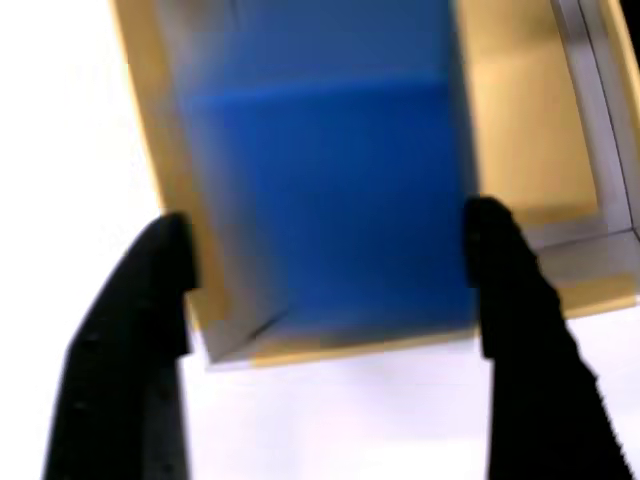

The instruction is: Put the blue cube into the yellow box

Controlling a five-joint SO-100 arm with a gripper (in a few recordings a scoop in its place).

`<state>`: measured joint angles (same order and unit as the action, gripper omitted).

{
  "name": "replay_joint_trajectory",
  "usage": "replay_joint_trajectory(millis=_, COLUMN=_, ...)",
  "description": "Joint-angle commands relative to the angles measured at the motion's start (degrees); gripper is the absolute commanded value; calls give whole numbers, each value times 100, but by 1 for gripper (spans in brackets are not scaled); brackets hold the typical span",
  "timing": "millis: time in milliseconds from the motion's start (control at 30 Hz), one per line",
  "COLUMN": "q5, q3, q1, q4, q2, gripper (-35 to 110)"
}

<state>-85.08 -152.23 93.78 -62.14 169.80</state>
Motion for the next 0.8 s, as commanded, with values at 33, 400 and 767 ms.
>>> replay_joint_trajectory(millis=33, q5=-149, q3=176, q1=141, q4=149, q2=123, gripper=35)
replay_joint_trajectory(millis=400, q5=-246, q3=905, q1=-79, q4=-62, q2=-220, gripper=5)
replay_joint_trajectory(millis=767, q5=-519, q3=1195, q1=-2540, q4=114, q2=-62, gripper=0)
